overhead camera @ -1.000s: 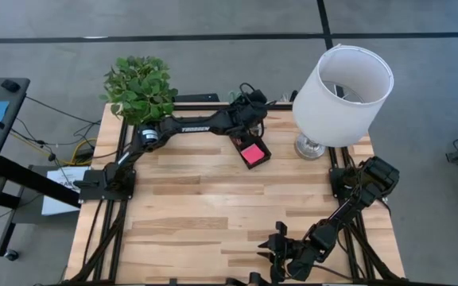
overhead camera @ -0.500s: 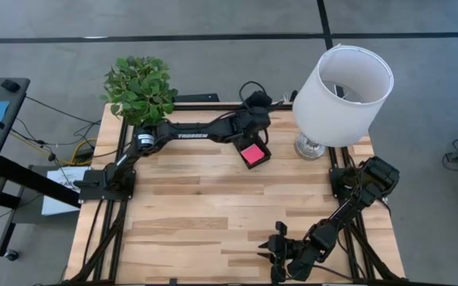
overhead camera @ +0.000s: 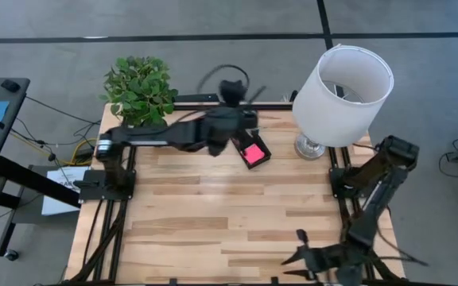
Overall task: Pick and place office supplies into organizer
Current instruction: Return to Home Position
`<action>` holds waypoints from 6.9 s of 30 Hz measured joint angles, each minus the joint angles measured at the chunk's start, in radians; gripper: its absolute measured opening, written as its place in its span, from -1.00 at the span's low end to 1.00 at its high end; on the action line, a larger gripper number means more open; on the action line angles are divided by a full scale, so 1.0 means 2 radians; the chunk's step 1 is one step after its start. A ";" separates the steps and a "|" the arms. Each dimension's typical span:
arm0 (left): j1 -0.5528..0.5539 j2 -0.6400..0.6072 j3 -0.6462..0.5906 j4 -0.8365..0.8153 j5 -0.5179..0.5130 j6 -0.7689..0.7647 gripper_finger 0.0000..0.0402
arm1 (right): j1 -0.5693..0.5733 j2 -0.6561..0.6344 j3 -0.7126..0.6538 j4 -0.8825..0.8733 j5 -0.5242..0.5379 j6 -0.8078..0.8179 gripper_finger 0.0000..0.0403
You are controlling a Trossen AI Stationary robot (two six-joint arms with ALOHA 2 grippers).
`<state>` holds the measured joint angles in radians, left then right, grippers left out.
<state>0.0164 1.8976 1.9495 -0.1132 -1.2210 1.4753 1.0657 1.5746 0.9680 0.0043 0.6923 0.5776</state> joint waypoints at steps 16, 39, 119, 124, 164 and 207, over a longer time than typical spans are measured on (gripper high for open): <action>-0.096 -0.126 0.000 -0.389 -0.074 -0.501 -0.04 | 0.061 0.041 0.000 0.010 0.126 -0.067 -0.52; -0.188 -0.122 -0.001 -0.724 0.113 -0.884 -0.04 | 0.023 -0.010 0.000 0.054 0.121 -0.032 -0.52; -0.761 -0.459 -0.729 -0.703 -0.176 -1.935 -0.03 | -0.167 -0.554 -0.477 0.373 -0.475 -0.231 -0.52; -0.748 -0.490 -0.757 -0.693 -0.177 -1.926 -0.03 | -0.182 -0.651 -0.479 0.275 -0.509 -0.242 -0.52; -0.588 -0.603 -0.830 -0.700 -0.174 -1.858 -0.03 | -0.243 -0.781 -0.479 0.019 -0.478 -0.337 -0.52; -0.513 -0.769 -0.829 0.102 0.176 -0.669 -0.03 | -0.243 -0.781 -0.479 0.018 -0.478 -0.337 -0.52</action>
<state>-1.0093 0.3605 0.2916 0.0916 -0.8692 0.1381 0.5800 0.0128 0.0105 0.0406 -0.2630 -0.0967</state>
